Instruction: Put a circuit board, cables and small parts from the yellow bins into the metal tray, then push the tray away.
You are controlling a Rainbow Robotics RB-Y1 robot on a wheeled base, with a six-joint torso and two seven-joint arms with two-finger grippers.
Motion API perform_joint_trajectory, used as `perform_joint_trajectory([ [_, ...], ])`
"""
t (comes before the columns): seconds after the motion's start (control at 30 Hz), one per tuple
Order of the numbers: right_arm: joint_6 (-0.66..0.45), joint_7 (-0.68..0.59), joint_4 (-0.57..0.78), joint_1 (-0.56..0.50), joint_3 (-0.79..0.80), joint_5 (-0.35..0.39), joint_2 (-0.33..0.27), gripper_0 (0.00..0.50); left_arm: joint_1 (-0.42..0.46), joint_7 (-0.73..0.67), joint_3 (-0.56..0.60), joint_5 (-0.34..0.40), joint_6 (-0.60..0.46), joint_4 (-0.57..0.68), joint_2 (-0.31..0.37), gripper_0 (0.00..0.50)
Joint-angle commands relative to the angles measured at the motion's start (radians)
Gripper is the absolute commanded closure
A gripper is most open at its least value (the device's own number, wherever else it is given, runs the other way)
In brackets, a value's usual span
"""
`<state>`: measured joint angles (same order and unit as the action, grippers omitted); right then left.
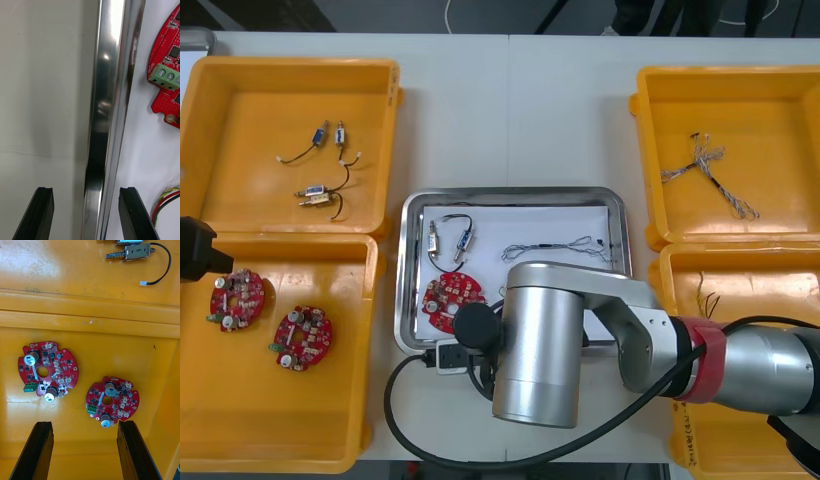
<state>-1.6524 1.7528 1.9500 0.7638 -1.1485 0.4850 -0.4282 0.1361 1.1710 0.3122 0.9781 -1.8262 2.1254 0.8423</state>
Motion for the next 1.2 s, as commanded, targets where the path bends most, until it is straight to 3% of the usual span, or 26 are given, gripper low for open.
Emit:
perform_joint_trajectory([
  [0.03, 0.034, -0.059, 0.01, 0.023, -0.051, -0.049, 0.031, 0.0, -0.018, 0.068, 0.03, 0.008, 0.01, 0.027, 0.043, 0.0],
  [0.37, 0.072, -0.068, -0.054, 0.023, -0.051, -0.072, 0.051, 0.0, -0.018, 0.068, 0.03, 0.008, 0.01, 0.027, 0.043, 0.0],
  [1.0, 0.031, -0.087, -0.02, 0.023, -0.031, -0.054, 0.06, 0.0, -0.018, 0.068, 0.03, 0.008, 0.01, 0.027, 0.043, 0.0],
  [1.07, 0.026, -0.088, -0.017, 0.023, -0.028, -0.054, 0.059, 0.137, -0.018, 0.068, 0.03, 0.008, 0.01, 0.027, 0.043, 0.0],
  [1.1, 0.023, -0.09, -0.017, 0.023, -0.028, -0.054, 0.059, 0.279, -0.018, 0.068, 0.03, 0.008, 0.01, 0.027, 0.043, 0.0],
  [1.13, 0.023, -0.092, -0.017, 0.023, -0.028, -0.055, 0.059, 0.379, -0.018, 0.068, 0.03, 0.008, 0.01, 0.027, 0.043, 0.0],
  [1.17, 0.022, -0.093, -0.017, 0.023, -0.03, -0.057, 0.059, 0.456, -0.018, 0.068, 0.03, 0.008, 0.01, 0.027, 0.043, 0.0],
  [1.2, 0.02, -0.095, -0.017, 0.023, -0.028, -0.06, 0.059, 0.5, -0.018, 0.068, 0.03, 0.008, 0.01, 0.027, 0.043, 0.0],
])
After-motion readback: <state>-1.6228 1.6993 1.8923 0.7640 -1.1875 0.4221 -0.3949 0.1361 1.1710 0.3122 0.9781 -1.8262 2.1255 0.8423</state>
